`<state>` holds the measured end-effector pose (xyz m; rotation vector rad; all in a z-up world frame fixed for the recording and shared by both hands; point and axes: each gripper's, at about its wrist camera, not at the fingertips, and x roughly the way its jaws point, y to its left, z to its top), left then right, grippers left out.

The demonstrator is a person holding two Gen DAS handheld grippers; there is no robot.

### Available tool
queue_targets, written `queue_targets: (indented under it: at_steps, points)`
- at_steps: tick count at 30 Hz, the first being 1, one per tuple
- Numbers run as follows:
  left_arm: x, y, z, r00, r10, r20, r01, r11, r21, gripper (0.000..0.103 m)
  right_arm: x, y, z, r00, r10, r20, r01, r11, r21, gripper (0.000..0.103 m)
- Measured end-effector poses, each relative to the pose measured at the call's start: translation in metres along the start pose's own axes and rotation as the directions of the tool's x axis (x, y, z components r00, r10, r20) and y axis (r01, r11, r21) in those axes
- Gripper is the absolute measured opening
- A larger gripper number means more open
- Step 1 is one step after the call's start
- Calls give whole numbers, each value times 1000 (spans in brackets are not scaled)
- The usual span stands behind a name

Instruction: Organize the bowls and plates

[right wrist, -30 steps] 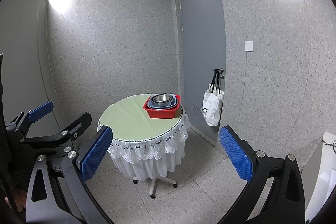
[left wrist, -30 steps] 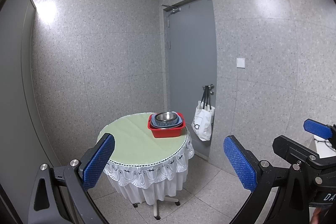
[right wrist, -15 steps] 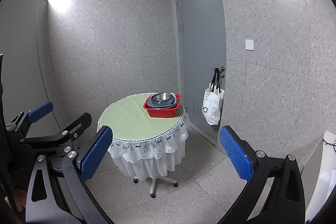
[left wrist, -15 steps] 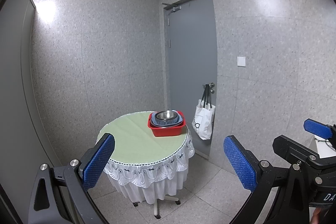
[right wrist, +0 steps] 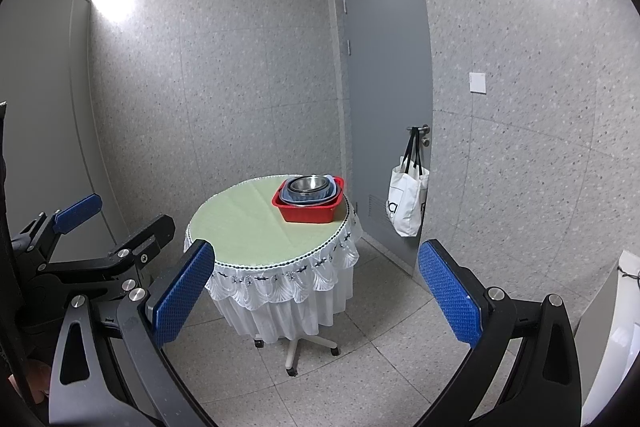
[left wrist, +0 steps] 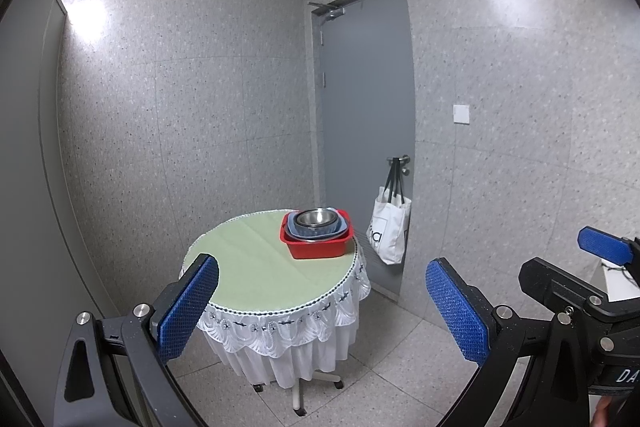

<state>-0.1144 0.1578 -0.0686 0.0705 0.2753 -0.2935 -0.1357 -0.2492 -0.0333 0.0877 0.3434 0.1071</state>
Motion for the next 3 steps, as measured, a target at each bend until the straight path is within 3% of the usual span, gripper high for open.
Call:
queue_targets:
  at_steps: [3]
  points:
    - [6,-5,1,1000,-1,-6,1,1000,5,102,5,-7,-1,1000,-1,-6,1,1000,6,103]
